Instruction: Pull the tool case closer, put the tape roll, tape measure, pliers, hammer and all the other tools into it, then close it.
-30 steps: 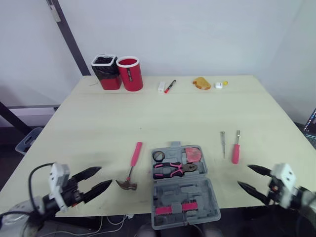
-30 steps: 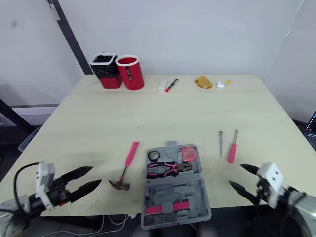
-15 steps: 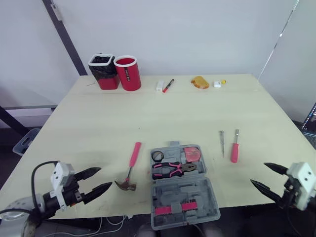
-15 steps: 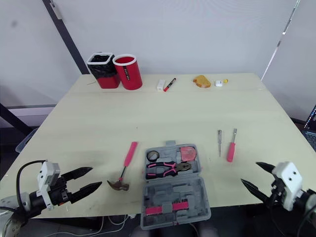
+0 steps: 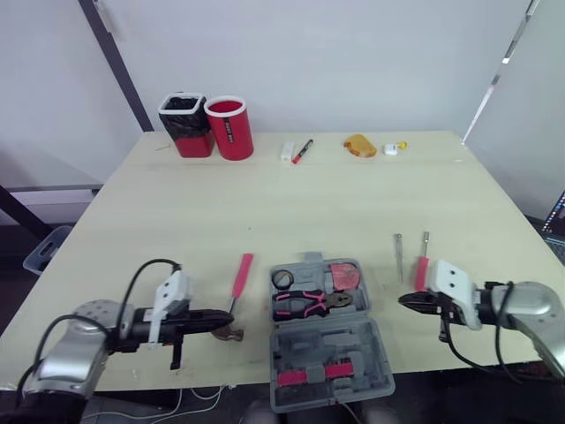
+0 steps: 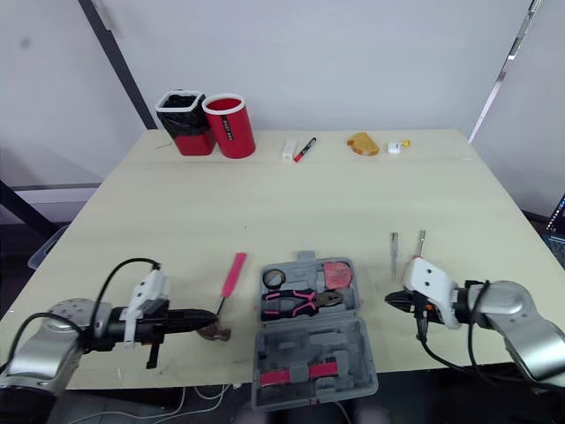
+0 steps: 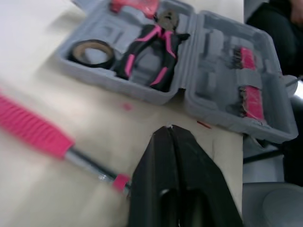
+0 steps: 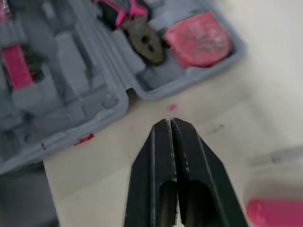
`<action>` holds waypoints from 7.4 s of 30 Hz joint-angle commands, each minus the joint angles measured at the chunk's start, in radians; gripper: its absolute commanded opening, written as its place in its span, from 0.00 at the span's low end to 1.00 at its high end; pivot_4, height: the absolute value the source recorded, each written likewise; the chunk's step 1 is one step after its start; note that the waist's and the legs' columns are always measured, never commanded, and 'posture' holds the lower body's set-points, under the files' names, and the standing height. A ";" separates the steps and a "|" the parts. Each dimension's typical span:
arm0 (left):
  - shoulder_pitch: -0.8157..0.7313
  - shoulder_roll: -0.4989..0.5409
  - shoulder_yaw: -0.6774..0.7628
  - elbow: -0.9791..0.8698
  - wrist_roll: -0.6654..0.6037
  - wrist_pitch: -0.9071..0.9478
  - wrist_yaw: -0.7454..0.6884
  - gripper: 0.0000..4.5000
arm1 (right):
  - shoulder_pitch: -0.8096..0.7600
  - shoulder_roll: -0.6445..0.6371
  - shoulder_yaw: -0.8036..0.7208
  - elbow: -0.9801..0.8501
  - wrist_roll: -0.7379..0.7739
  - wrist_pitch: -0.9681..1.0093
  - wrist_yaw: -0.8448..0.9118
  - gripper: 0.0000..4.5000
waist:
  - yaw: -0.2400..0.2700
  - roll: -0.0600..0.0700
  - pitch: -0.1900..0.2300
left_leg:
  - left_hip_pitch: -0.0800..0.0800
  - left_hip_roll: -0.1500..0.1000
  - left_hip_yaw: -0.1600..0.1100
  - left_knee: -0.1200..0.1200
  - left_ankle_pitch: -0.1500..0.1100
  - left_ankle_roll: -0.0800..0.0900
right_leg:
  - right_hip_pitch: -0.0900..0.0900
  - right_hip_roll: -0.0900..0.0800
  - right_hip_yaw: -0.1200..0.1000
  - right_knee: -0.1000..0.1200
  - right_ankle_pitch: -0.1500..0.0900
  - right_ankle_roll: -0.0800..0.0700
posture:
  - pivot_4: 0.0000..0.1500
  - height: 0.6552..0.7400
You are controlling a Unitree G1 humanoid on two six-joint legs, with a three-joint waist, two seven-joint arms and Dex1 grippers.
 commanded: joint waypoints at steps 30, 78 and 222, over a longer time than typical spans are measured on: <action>-0.088 -0.100 -0.246 -0.134 0.188 0.153 0.216 0.00 | -0.287 0.168 0.342 0.193 -0.318 0.042 0.119 0.02 | -0.001 -0.001 0.000 | 0.000 0.000 -0.001 0.001 0.000 0.000 | 0.001 0.002 0.001 0.002 0.000 0.000 | 1.00 1.00; -0.326 -0.214 -0.272 0.142 0.273 0.094 0.223 0.00 | -0.397 0.264 0.297 0.396 -0.359 0.066 0.065 0.02 | -0.003 -0.001 0.000 | -0.001 -0.001 -0.003 0.015 0.000 0.000 | 0.004 0.002 0.001 0.008 0.003 0.004 | 1.00 1.00; 0.044 -0.128 0.278 -0.217 -0.373 0.062 -0.002 1.00 | -0.256 0.754 -0.317 0.525 -0.101 0.131 -1.114 0.24 | -0.009 0.005 0.004 | -0.012 0.001 -0.007 0.015 0.000 0.000 | -0.001 0.002 -0.003 0.002 0.007 0.006 | 1.00 1.00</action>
